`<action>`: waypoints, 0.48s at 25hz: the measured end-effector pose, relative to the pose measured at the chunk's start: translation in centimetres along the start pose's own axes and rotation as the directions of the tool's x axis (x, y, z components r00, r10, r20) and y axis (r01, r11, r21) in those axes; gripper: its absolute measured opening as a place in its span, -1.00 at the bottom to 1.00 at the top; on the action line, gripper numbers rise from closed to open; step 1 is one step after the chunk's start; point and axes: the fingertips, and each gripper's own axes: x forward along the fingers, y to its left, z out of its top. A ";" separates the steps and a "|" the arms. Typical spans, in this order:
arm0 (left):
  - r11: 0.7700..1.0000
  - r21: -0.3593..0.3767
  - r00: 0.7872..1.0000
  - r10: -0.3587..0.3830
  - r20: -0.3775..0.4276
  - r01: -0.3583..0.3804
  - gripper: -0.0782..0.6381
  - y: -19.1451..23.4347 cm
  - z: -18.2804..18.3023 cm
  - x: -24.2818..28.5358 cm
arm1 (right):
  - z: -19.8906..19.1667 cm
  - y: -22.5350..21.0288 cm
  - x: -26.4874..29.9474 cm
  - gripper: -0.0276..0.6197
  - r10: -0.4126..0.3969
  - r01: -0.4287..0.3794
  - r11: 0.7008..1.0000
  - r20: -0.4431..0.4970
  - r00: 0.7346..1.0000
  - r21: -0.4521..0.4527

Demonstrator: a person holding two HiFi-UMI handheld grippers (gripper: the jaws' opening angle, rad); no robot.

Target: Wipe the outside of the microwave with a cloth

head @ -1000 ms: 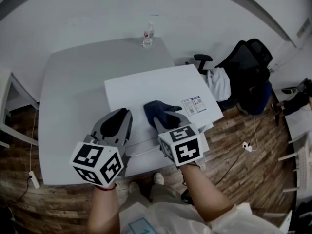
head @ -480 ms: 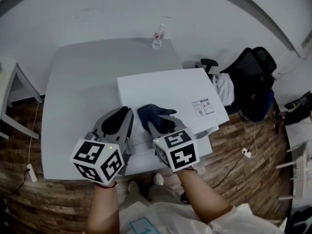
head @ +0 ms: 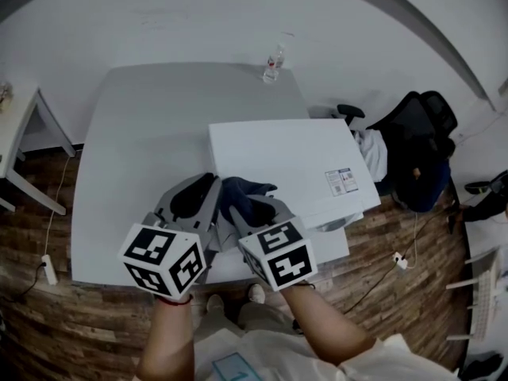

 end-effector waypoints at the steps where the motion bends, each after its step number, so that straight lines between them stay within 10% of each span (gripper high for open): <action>1: 1.000 -0.004 1.000 0.007 0.004 -0.007 -0.67 0.2 0.0 -0.2 | 0.1 0.4 0.1 -0.62 0.012 -0.012 1.000 -0.003 1.000 -0.010; 12: 0.994 -0.050 0.994 0.099 0.049 -0.097 -0.67 3.3 0.0 -3.4 | -0.4 5.6 1.5 -0.62 0.107 -0.127 0.970 -0.104 0.989 -0.207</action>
